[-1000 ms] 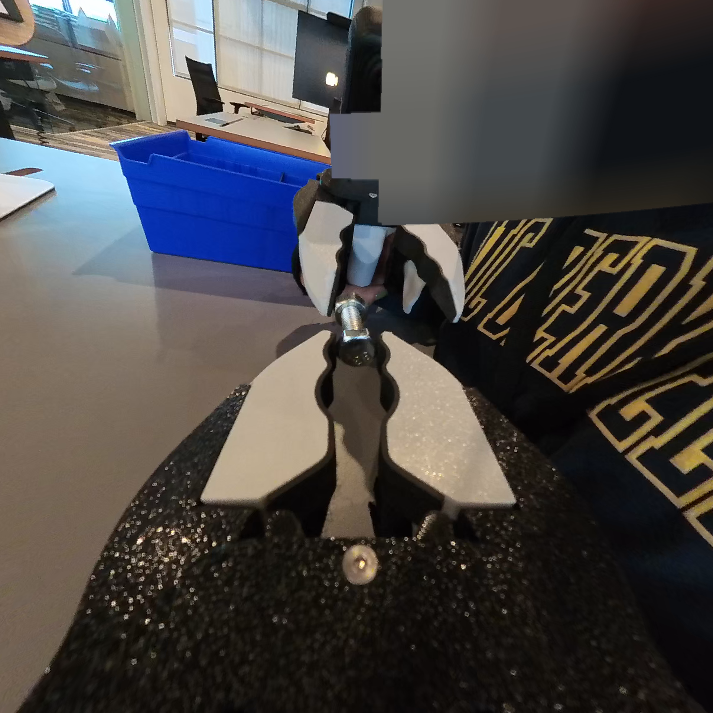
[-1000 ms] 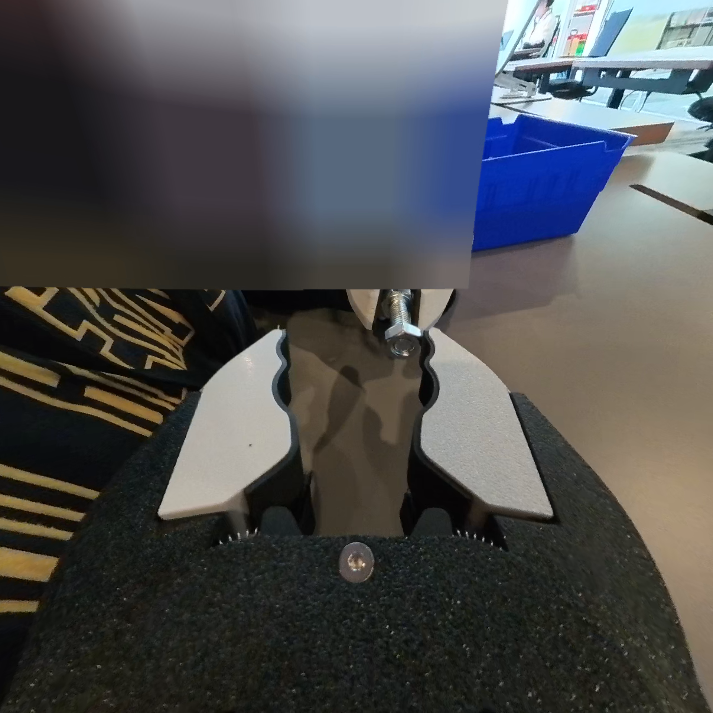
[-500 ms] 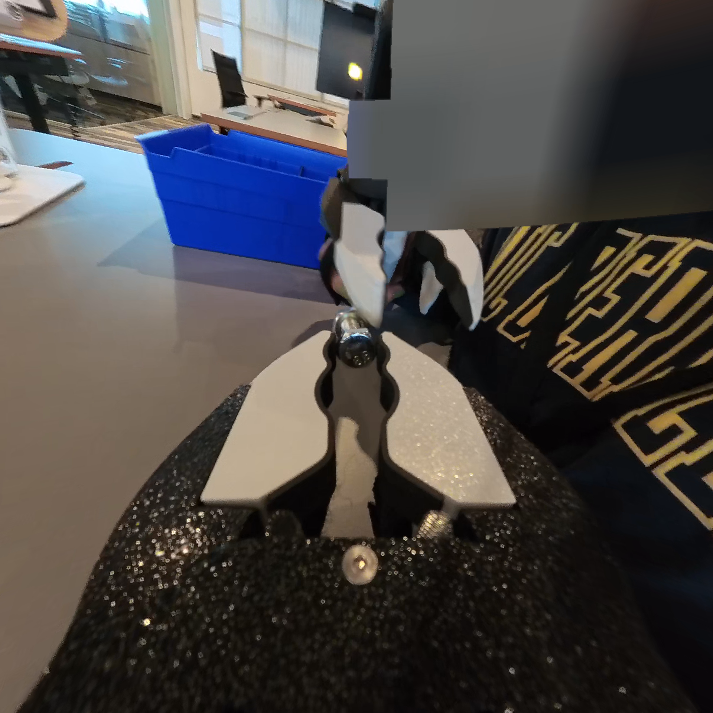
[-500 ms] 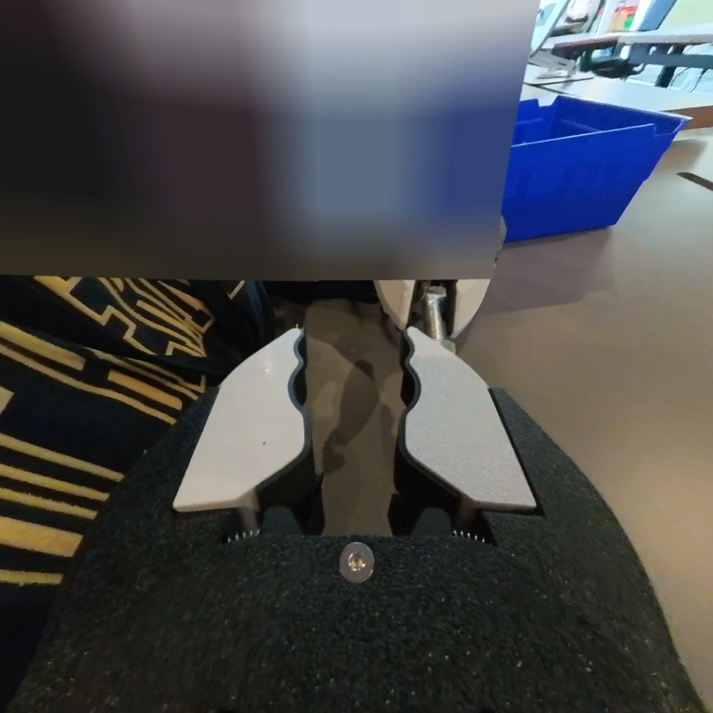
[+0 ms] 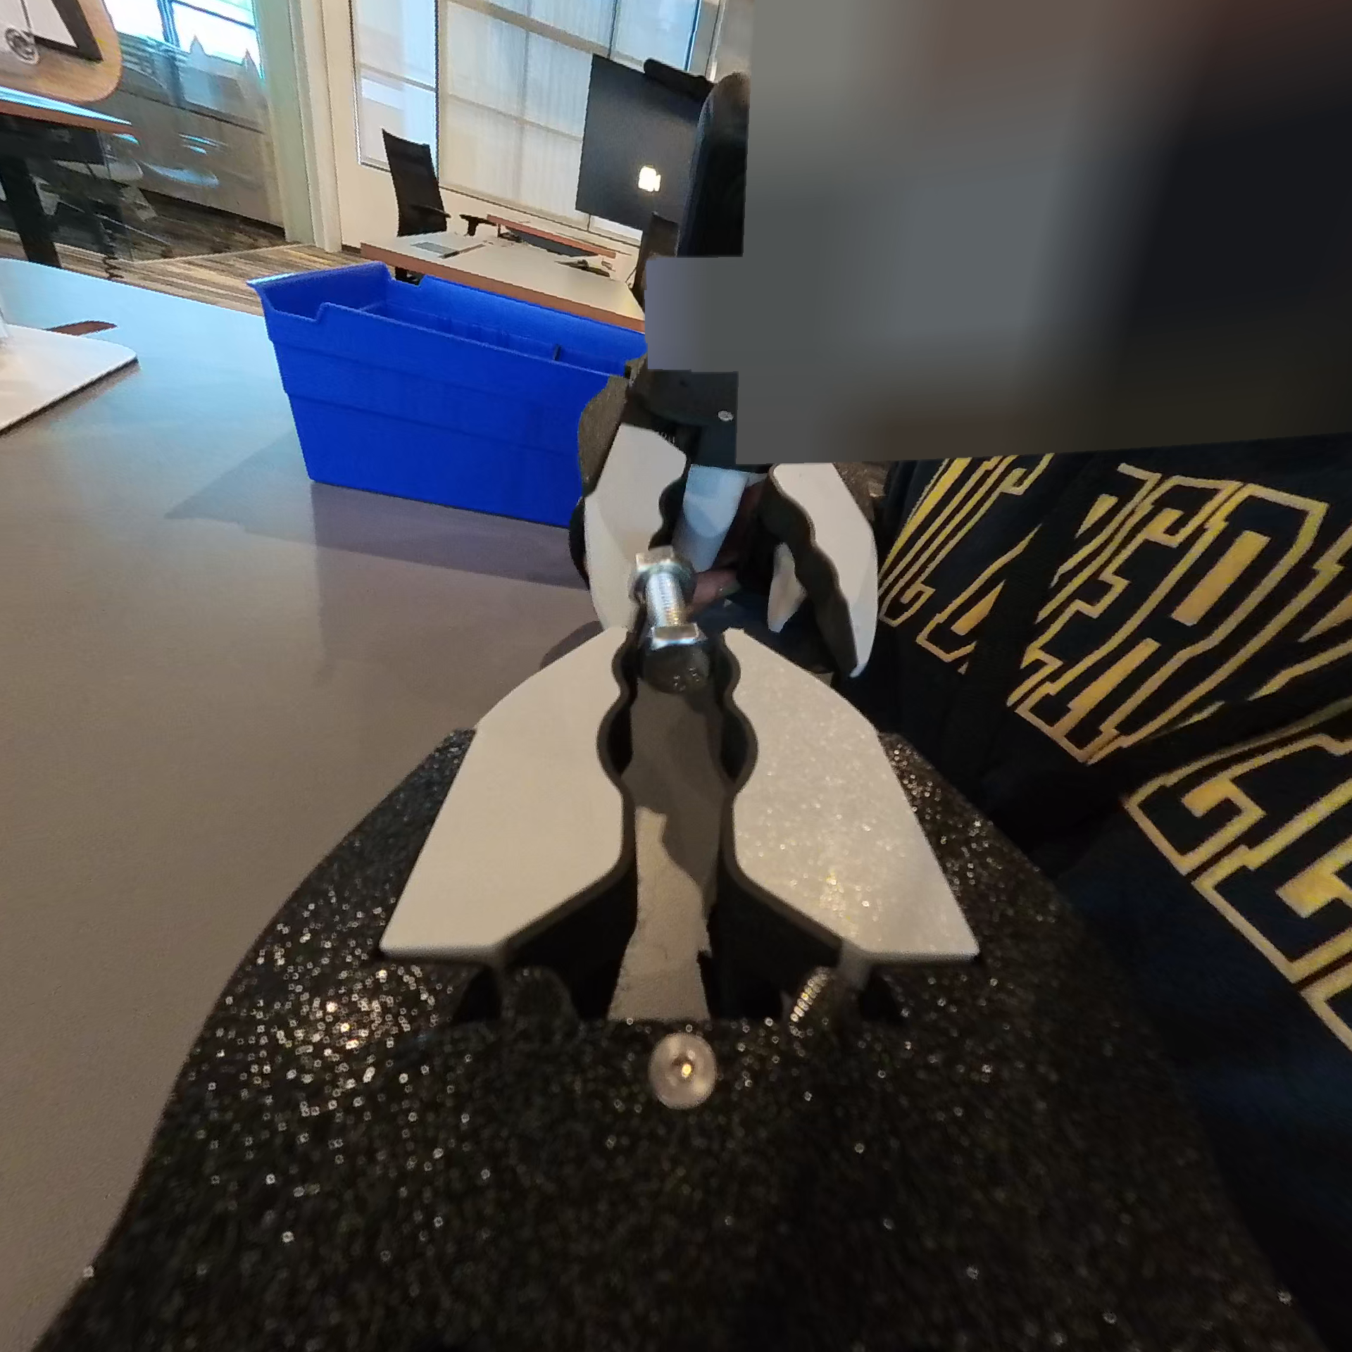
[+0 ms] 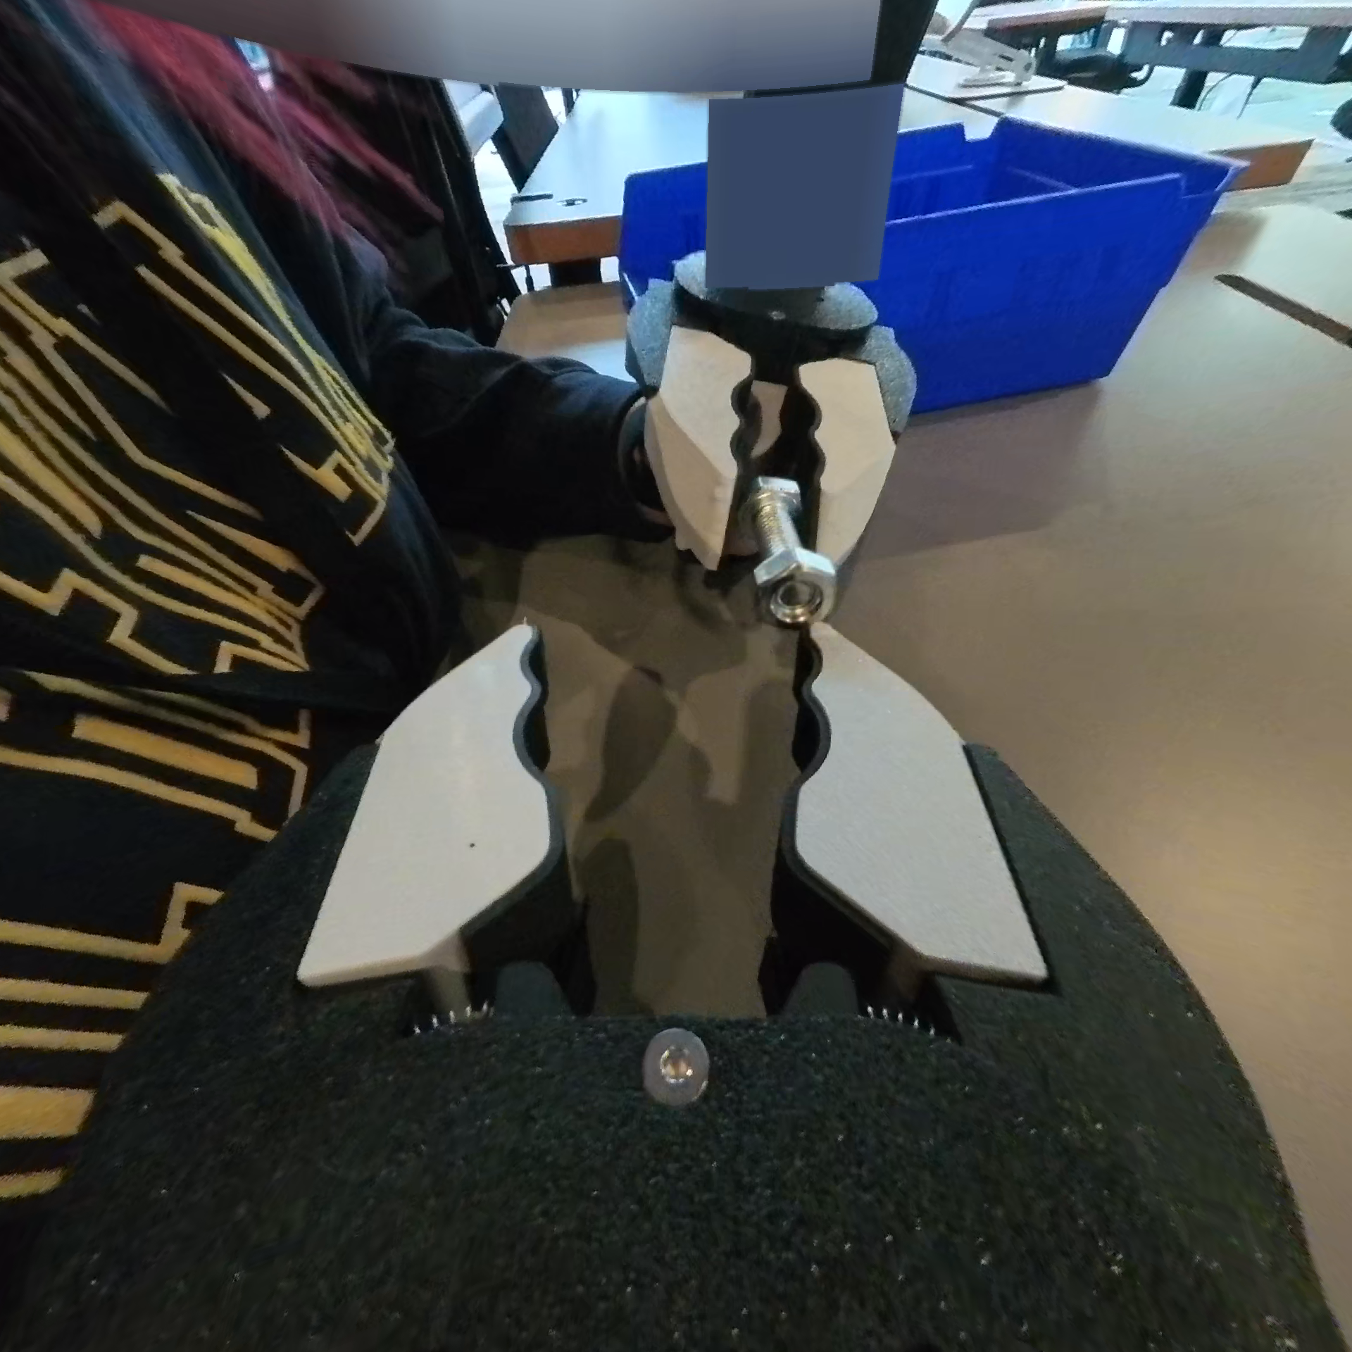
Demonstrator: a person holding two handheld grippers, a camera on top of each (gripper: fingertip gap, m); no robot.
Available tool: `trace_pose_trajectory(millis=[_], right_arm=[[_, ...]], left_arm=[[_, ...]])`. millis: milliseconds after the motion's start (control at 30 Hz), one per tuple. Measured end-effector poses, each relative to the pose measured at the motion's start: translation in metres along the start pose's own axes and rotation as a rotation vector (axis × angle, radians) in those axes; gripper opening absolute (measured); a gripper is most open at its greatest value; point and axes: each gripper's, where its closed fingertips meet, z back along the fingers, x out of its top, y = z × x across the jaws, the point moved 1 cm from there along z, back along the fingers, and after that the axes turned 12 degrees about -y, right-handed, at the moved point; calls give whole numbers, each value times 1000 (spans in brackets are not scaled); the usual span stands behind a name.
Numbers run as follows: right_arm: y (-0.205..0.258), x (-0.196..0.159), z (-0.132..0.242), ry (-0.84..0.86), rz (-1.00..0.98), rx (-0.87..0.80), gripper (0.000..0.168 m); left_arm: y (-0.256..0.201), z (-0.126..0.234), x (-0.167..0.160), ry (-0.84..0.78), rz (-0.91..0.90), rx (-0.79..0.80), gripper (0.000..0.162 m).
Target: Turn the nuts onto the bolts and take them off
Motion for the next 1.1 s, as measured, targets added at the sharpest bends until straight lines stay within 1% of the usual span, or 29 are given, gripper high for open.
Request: trace_pose_trajectory(millis=[200, 300, 533, 600, 700, 900, 1100], right_arm=[[-3, 3, 0, -24, 27, -25, 70], [-1, 7, 1, -50, 25, -14, 69], [-1, 8, 1, -53, 41, -12, 70], [0, 10, 2, -66, 43, -5, 69], [5, 15, 3, -96, 55, 24, 62], [12, 9, 3, -59, 26, 76, 49], [11, 6, 3, -43, -2, 78, 47]], left_arm=[[0, -1, -2, 20, -2, -4, 19], [-1, -3, -6, 48, -15, 0, 19], [1, -3, -5, 48, -23, 11, 19], [1, -3, -6, 51, -24, 21, 19], [3, -4, -5, 43, -22, 31, 19], [4, -1, 0, 4, -6, 30, 19], [5, 0, 1, -6, -3, 26, 19]])
